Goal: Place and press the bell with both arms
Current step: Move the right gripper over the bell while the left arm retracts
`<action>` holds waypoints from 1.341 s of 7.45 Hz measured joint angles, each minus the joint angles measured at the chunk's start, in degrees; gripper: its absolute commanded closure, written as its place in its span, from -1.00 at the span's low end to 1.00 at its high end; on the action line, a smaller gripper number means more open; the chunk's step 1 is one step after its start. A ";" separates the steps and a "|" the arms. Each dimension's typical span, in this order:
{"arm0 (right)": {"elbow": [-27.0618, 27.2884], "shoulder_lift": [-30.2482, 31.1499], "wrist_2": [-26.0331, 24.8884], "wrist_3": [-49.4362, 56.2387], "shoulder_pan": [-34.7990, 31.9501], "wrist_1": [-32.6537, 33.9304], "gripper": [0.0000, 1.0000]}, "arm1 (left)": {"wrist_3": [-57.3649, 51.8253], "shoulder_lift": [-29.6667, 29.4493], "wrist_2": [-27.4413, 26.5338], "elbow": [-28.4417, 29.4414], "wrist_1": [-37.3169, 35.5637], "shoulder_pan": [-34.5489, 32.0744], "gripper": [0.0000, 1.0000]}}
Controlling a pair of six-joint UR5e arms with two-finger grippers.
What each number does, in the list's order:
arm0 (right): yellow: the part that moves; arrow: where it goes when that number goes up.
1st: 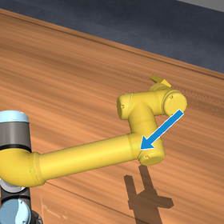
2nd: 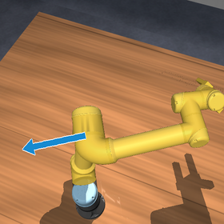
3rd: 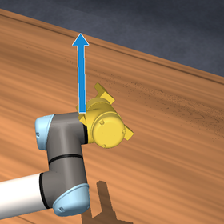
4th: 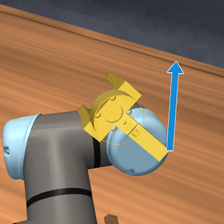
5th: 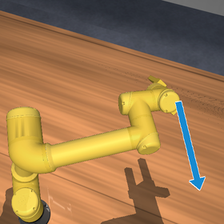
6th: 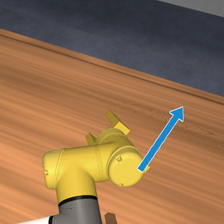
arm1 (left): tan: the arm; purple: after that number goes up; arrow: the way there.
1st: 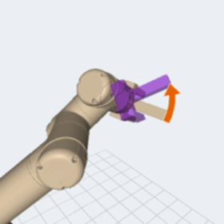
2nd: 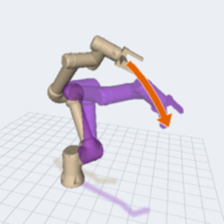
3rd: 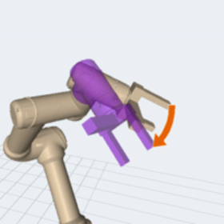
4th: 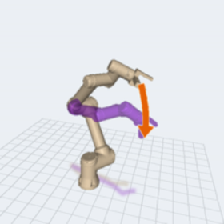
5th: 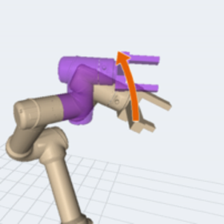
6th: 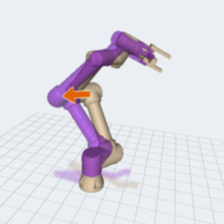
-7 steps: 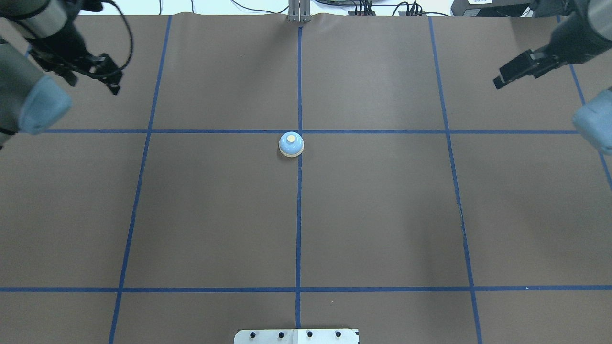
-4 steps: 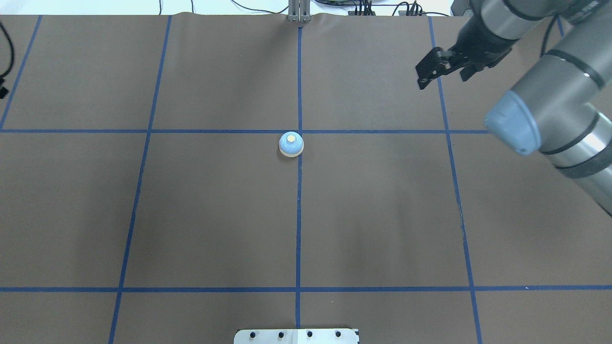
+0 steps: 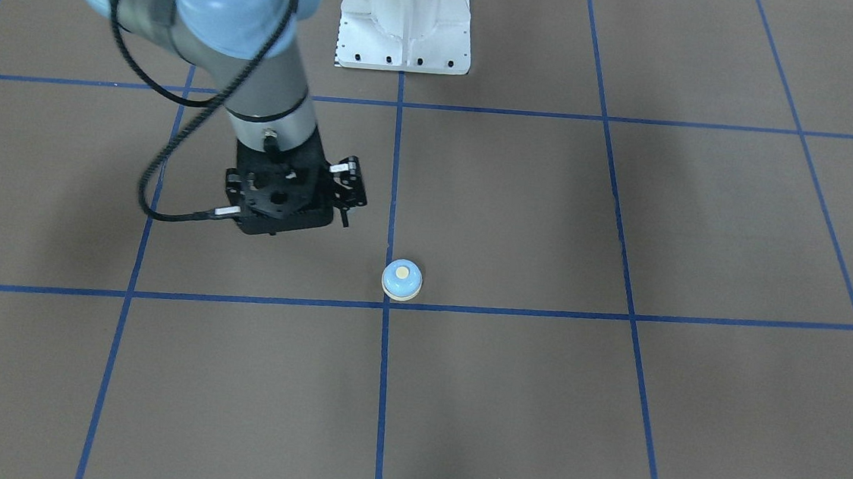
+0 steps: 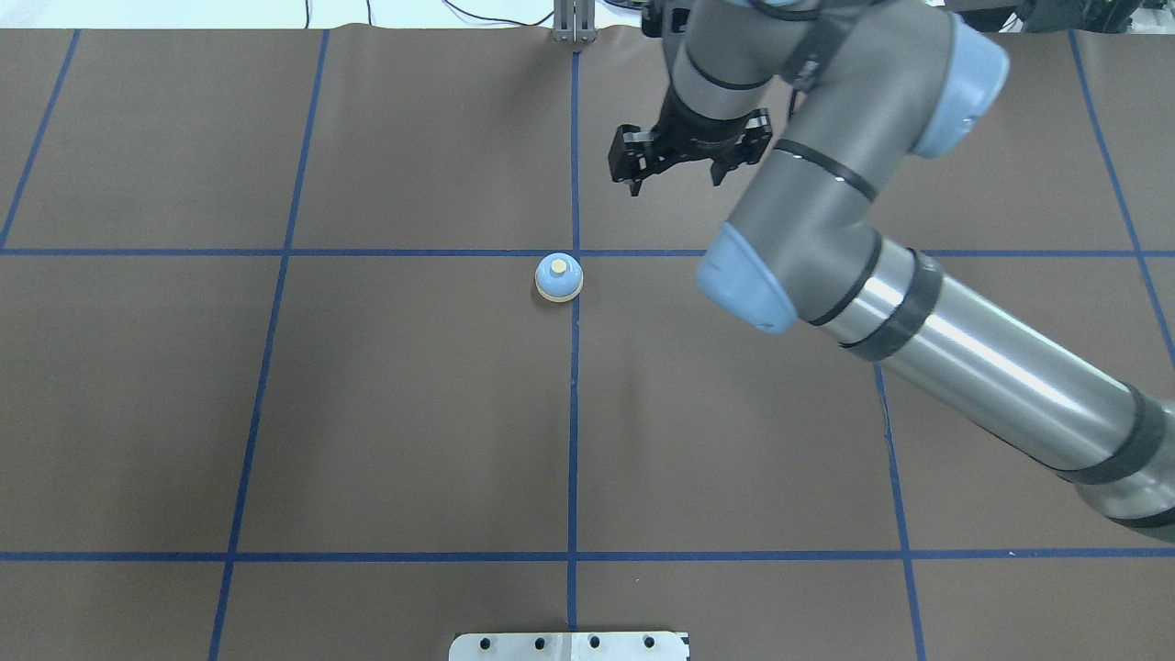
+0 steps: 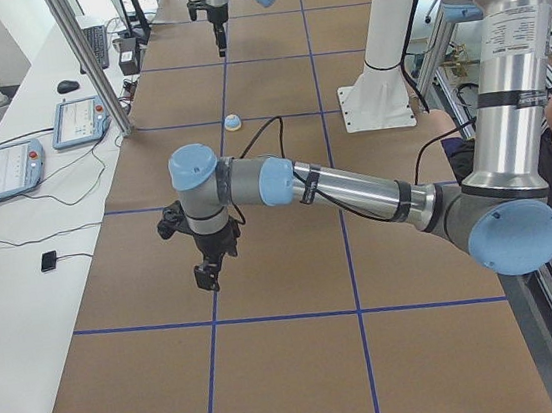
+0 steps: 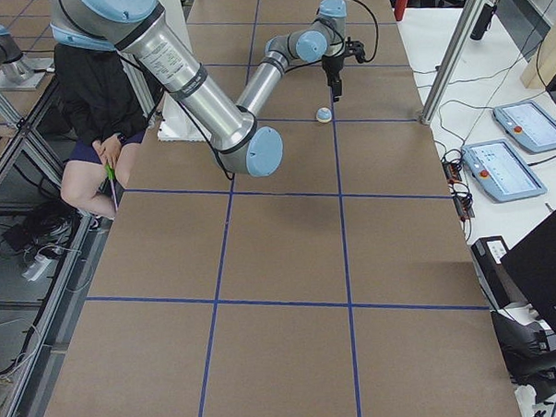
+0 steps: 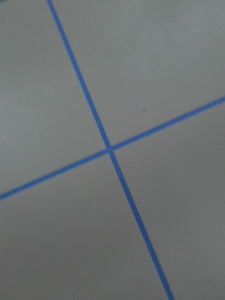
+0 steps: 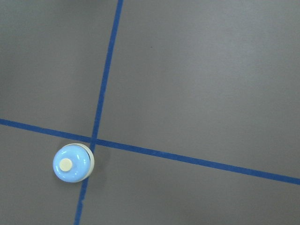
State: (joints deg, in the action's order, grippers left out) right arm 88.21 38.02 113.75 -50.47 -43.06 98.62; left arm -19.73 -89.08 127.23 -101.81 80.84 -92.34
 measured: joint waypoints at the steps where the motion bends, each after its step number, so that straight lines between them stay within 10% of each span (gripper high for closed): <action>1: -5.91 -3.37 -1.65 -1.63 1.74 -2.63 0.63 | -0.54 4.04 0.07 0.21 3.89 -1.53 -1.00; 2: -10.85 -5.11 -2.44 -3.14 3.03 -6.39 1.00 | -0.78 7.26 0.13 0.55 7.40 -2.34 -1.00; 10: -21.10 -7.01 -3.18 -6.69 7.78 -15.16 1.00 | 2.25 15.90 7.63 0.52 10.48 -3.81 -1.00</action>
State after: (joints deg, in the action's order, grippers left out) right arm 67.12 31.01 110.56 -57.16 -35.29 83.46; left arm -17.48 -73.19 134.86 -101.29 91.32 -96.15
